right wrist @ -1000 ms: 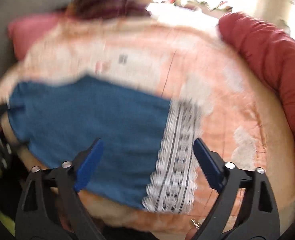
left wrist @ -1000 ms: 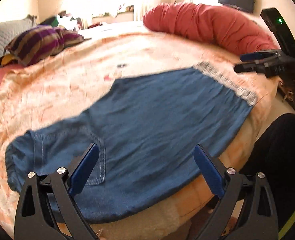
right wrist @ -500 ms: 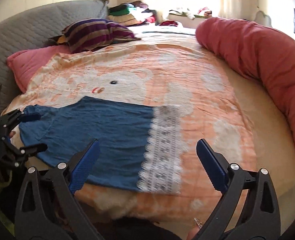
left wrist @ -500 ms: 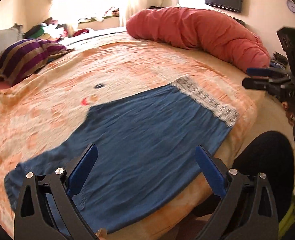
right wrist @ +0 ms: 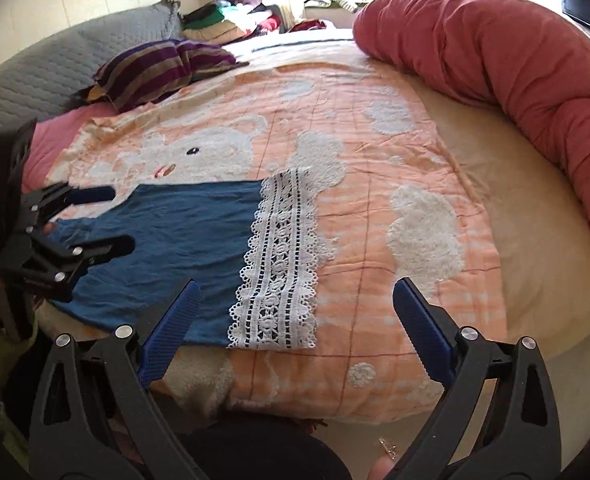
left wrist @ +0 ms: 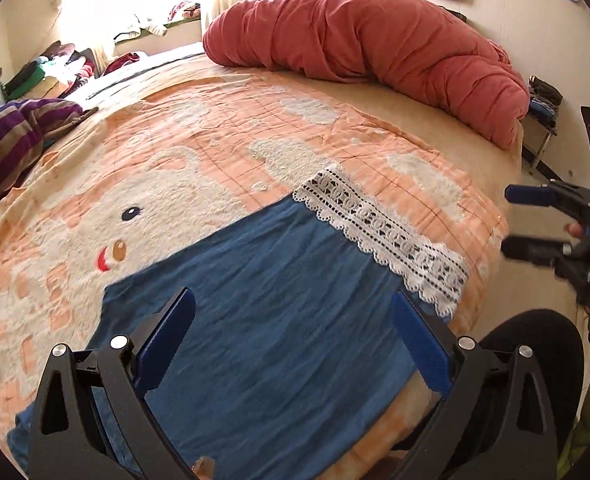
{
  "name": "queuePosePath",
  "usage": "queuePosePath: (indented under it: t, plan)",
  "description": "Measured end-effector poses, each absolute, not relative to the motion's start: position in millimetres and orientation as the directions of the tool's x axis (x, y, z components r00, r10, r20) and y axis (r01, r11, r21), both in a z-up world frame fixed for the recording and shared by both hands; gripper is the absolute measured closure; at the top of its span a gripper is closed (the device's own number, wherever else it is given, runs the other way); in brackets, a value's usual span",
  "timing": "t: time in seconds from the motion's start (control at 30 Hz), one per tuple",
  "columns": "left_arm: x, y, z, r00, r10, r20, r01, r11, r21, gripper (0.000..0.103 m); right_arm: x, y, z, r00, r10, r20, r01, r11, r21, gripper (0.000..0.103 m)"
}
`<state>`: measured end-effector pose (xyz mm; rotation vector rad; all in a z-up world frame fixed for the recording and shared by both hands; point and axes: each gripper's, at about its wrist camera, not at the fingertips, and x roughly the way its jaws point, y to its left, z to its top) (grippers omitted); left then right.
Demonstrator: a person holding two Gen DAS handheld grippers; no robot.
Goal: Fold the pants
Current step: 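Grasp the lace hem with the right gripper while the left gripper grasps the denim beside it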
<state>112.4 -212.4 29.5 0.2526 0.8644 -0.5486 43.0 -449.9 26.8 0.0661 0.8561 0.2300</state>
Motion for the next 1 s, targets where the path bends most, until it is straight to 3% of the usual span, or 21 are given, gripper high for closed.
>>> queuePosePath:
  t: [0.63, 0.77, 0.87, 0.97, 1.0]
  plan:
    - [211, -255, -11, 0.462, -0.311, -0.83, 0.538, 0.843, -0.016, 0.006, 101, -431, -34, 0.36, 0.33, -0.873, -0.305, 0.925, 0.224, 0.013]
    - [233, -269, -22, 0.453, -0.327, -0.829, 0.548, 0.836, -0.031, 0.006, 106, -433, -43, 0.313, 0.377, -0.872, -0.307, 0.909, 0.283, 0.022]
    - [246, -277, -29, 0.416, -0.359, -0.836, 0.564, 0.822, -0.072, 0.006, 108, -432, -47, 0.292, 0.394, -0.872, -0.318, 0.899, 0.3, 0.039]
    - [257, -285, -43, 0.339, -0.4, -0.852, 0.586, 0.798, -0.141, 0.01, 107, -428, -47, 0.286, 0.4, -0.87, -0.335, 0.893, 0.301, 0.042]
    - [258, -287, -47, 0.313, -0.41, -0.857, 0.592, 0.79, -0.161, 0.029, 107, -428, -47, 0.286, 0.402, -0.87, -0.337, 0.892, 0.301, 0.042]
